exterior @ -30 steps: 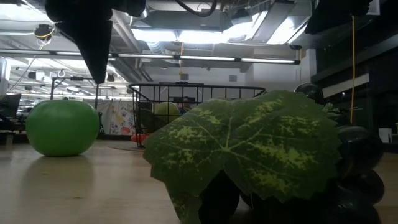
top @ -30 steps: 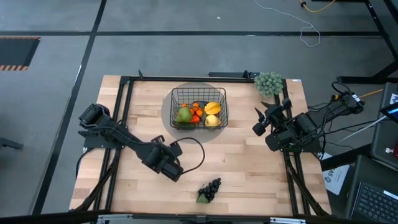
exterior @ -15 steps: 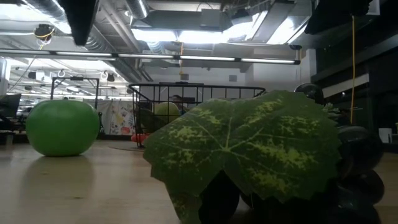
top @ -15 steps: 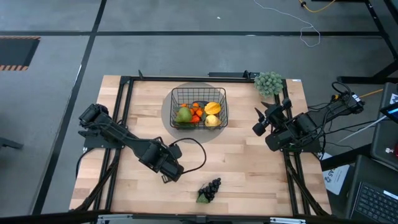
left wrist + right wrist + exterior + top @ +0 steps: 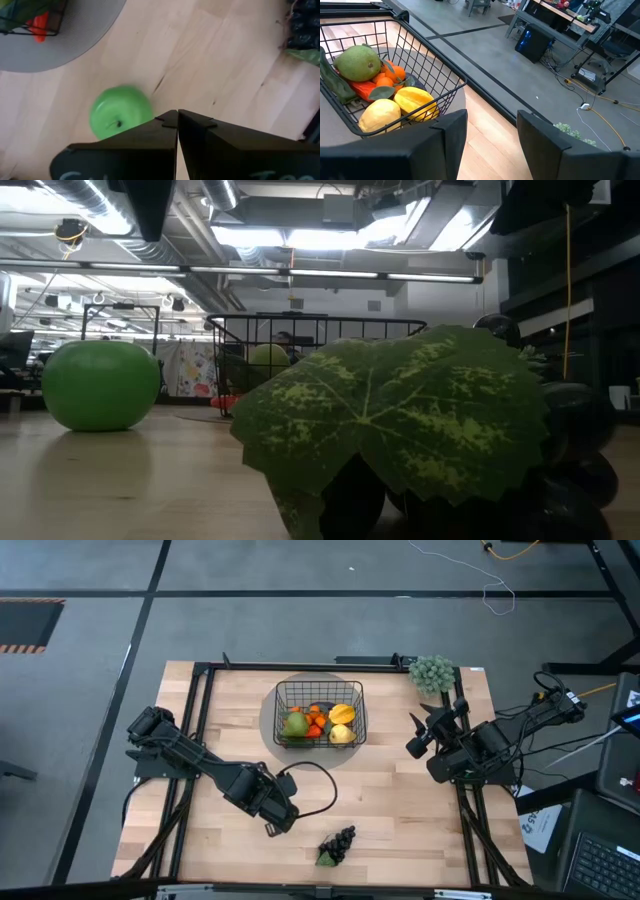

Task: Build produce basket
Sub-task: Put the green apple into the wire basket

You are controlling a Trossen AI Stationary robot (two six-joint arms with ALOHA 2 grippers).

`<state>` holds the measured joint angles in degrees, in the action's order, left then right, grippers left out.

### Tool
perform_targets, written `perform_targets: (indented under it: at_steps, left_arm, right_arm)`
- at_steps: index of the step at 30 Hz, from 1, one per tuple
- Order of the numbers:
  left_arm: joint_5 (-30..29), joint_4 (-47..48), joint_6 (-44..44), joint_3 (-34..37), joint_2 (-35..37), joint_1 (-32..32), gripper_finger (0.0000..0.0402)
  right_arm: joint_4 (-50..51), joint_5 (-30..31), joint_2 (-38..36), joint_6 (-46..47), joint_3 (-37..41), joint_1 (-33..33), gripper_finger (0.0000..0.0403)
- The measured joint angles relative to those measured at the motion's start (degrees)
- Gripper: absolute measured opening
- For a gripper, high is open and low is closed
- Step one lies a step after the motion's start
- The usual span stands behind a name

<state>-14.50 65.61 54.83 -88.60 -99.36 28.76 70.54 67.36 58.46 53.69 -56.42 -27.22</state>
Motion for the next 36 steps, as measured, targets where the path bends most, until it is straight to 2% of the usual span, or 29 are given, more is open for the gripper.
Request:
perform_targets:
  at_steps: [6,11,16,18,28,36]
  left_arm:
    - [-0.03,0.53,0.00,0.00,-0.01,0.01,0.0000]
    - [-0.35,6.67,0.00,-0.02,-0.01,-0.01,0.0000]
    - [7.37,8.49,2.35,-0.02,0.01,0.01,0.0002]
    - [8.71,9.43,4.01,-0.02,0.00,0.10,0.0011]
    - [7.56,11.34,4.61,-0.02,0.01,-0.52,0.0094]
    - [8.02,11.68,4.59,-0.02,0.01,-0.62,0.0101]
  right_arm:
    - [-0.01,0.00,0.00,0.00,0.00,-0.01,0.0174]
    - [0.00,-0.01,0.00,0.00,0.00,0.00,0.0174]
    - [0.00,-0.01,0.00,0.00,0.00,-0.02,0.0174]
    - [0.00,0.00,0.00,0.00,0.00,0.00,0.0174]
    - [0.00,-0.01,0.00,0.00,0.00,-0.02,0.0174]
    - [0.00,-0.01,0.00,0.00,0.00,-0.02,0.0174]
